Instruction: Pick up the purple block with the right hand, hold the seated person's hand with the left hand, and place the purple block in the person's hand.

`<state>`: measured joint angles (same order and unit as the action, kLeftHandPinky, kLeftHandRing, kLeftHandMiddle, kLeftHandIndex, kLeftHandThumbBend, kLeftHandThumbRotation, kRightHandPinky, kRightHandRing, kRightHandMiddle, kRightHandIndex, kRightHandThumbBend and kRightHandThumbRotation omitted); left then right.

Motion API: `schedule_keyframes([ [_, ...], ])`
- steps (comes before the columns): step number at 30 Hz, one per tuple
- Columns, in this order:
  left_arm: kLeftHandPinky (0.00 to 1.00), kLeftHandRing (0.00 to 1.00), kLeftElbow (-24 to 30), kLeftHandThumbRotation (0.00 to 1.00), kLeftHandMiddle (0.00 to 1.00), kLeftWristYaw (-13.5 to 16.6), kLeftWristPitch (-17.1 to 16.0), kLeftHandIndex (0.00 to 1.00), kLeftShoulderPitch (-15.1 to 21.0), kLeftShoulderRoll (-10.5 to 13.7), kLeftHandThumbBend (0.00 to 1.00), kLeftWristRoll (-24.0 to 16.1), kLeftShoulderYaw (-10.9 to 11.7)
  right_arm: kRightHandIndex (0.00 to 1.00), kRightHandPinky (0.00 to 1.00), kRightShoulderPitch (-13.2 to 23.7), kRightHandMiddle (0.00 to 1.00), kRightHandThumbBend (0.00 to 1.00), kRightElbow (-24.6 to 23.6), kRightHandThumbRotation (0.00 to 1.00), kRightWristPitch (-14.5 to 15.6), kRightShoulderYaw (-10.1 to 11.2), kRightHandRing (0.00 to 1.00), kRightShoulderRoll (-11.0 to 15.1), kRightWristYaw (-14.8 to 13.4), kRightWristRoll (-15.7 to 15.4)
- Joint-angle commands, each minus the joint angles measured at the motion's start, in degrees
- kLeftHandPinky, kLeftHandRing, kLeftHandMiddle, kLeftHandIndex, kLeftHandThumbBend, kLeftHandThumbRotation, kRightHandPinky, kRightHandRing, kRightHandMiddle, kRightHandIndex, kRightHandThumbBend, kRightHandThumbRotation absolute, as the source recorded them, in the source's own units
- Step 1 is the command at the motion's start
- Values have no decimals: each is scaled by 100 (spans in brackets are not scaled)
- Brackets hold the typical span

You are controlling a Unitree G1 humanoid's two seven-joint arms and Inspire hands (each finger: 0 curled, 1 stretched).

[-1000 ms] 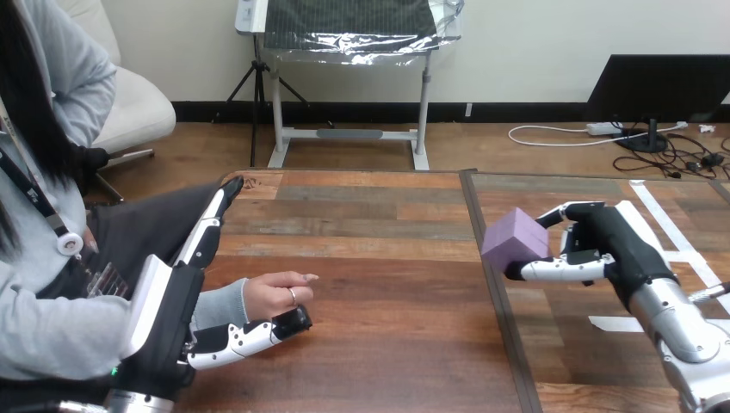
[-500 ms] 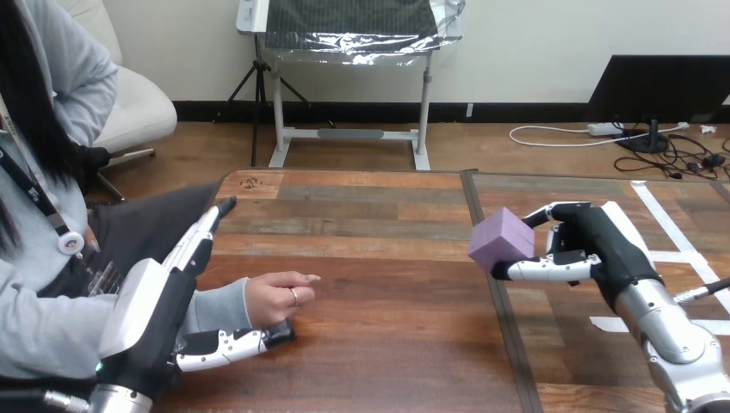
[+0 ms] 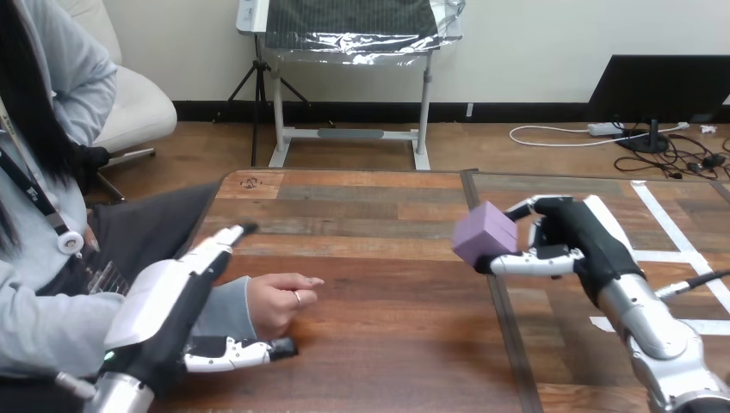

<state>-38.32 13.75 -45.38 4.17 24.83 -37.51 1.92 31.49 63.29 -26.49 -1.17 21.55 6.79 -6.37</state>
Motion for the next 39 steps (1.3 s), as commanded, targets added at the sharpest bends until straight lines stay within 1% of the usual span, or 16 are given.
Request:
schedule_keyframes([
  [1,89,92,-57,49,93,27,88,90,595,276,100,-64,-272,6,1,393,8,50,-432,0,-35,168,5,-126,35,193],
  [5,88,92,-136,47,91,-31,185,89,697,384,100,-82,-401,6,1,388,8,50,-427,0,-49,173,5,-154,62,212],
  [9,86,90,-222,44,89,-96,260,87,813,496,100,-82,-520,6,1,376,8,50,-451,0,-84,133,5,-168,36,165],
  [10,84,88,-239,41,87,-91,271,85,836,519,100,-90,-546,6,1,370,8,50,-463,0,-96,126,5,-172,33,153],
  [14,81,85,-261,37,83,-99,393,82,917,617,100,-159,-658,6,1,359,8,50,-499,0,-93,116,5,-194,39,137],
  [17,80,83,-262,33,81,-188,536,81,978,701,100,-196,-756,6,1,354,8,50,-523,0,-73,118,5,-217,53,147],
  [19,78,81,-254,30,79,-211,641,79,1024,763,100,-268,-834,6,1,342,8,49,-538,0,-82,136,5,-235,112,193],
  [23,77,79,-352,27,77,-204,684,77,1121,842,100,-306,-954,6,1,329,8,49,-559,0,-80,147,5,-253,167,225],
  [26,75,78,-370,24,76,-287,799,76,1183,904,100,-347,-1044,6,1,335,8,49,-517,0,-106,142,5,-249,178,210],
  [29,75,77,-541,23,75,-235,793,75,1291,956,100,-417,-1151,6,1,339,9,49,-505,0,-99,138,5,-246,187,201],
  [35,74,76,-789,22,74,-187,903,75,1481,1043,100,-545,-1374,6,1,326,9,49,-526,0,-104,125,5,-240,197,180],
  [39,73,74,-1011,22,74,-60,904,75,1635,1114,100,-706,-1555,7,1,305,9,49,-559,0,-147,102,5,-224,186,142],
])
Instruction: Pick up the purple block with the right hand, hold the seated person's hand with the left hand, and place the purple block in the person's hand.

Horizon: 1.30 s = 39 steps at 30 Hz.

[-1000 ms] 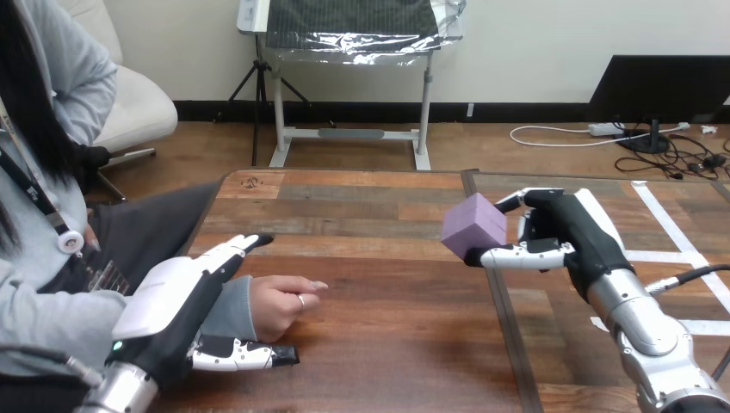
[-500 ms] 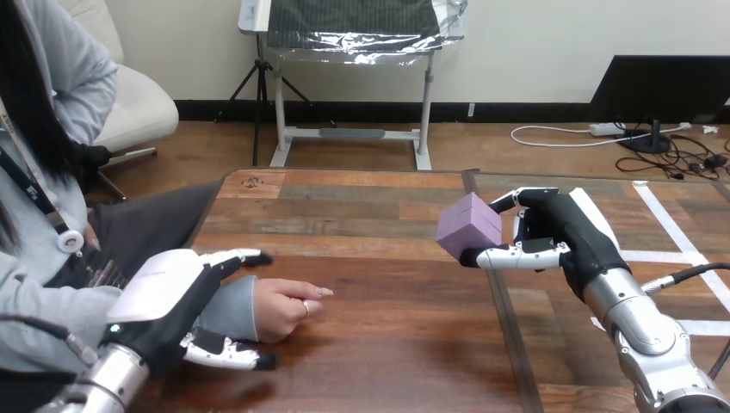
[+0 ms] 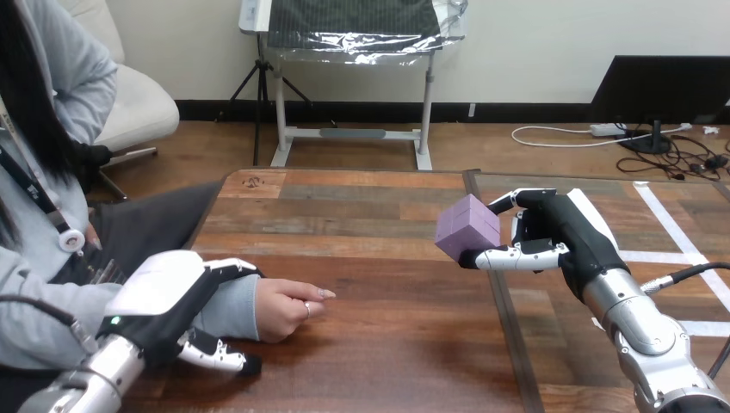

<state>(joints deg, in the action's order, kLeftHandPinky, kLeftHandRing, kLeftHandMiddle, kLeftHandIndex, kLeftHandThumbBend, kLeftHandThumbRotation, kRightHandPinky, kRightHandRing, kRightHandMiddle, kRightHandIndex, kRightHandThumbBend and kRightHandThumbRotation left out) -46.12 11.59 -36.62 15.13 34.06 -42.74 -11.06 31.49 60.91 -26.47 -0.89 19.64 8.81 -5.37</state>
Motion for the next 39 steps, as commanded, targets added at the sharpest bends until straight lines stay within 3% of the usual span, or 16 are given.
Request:
schedule_keyframes([
  [1,73,74,-275,22,74,191,23,75,569,203,100,-213,-291,7,1,301,9,49,-333,0,-149,71,5,-30,-17,36],
  [8,72,72,-739,20,73,469,-6,74,803,255,100,-355,-540,7,1,235,9,49,-459,0,-77,99,5,-8,46,80],
  [24,70,69,-1517,18,72,798,167,74,1296,351,100,-674,-1107,7,1,10,9,49,-960,0,130,141,5,41,97,115],
  [29,64,65,-1743,14,69,950,153,71,1405,345,100,-681,-1239,7,1,-34,9,50,-1026,0,121,136,5,68,81,76],
  [39,54,56,-2028,6,59,960,288,63,1548,273,100,-594,-1380,8,1,-93,10,49,-1107,0,139,165,5,85,146,111],
])
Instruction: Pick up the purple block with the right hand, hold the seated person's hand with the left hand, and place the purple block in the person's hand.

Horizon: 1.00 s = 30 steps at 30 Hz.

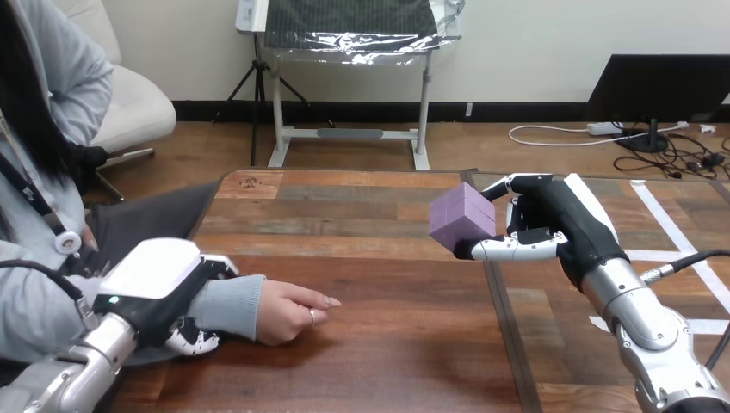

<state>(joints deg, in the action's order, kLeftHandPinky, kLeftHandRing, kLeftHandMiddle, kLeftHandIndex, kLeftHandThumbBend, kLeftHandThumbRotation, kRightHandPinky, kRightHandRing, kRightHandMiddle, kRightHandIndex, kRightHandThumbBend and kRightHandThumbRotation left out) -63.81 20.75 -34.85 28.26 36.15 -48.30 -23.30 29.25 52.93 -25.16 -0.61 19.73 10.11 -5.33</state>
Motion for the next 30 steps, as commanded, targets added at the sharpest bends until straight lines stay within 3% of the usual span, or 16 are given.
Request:
schedule_keyframes([
  [1,53,54,-273,5,58,43,131,61,247,60,100,-42,-177,8,1,128,10,49,-309,0,2,138,5,78,21,105],
  [8,41,43,-355,1,48,209,173,51,297,36,96,-76,-301,8,1,106,10,49,-326,0,-33,145,6,86,43,91],
  [13,36,38,-390,0,42,142,107,44,307,6,94,51,-268,8,1,91,9,49,-376,0,38,134,6,93,18,45],
  [30,29,31,-451,0,36,236,-178,34,304,-17,90,187,-240,7,1,48,9,48,-512,0,124,134,5,79,46,49],
])
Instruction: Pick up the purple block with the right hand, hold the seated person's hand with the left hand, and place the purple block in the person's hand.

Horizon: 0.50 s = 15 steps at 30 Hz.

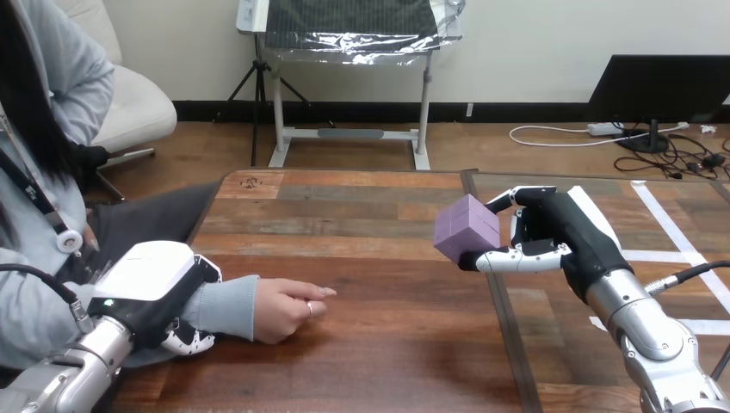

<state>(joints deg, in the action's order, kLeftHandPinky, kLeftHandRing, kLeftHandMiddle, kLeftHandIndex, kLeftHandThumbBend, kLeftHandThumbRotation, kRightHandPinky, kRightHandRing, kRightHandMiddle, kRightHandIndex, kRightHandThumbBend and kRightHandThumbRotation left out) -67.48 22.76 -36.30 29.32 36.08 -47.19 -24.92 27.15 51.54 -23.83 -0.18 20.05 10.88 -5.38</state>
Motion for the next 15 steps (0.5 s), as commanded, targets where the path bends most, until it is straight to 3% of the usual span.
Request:
schedule_keyframes([
  [1,28,30,-80,0,36,43,-41,34,199,-7,89,72,-81,7,1,257,9,48,-380,0,0,86,5,49,-44,40],
  [15,21,27,-7,0,33,157,-206,31,179,2,88,125,-40,7,1,287,9,49,-320,0,-13,41,5,44,-44,-19],
])
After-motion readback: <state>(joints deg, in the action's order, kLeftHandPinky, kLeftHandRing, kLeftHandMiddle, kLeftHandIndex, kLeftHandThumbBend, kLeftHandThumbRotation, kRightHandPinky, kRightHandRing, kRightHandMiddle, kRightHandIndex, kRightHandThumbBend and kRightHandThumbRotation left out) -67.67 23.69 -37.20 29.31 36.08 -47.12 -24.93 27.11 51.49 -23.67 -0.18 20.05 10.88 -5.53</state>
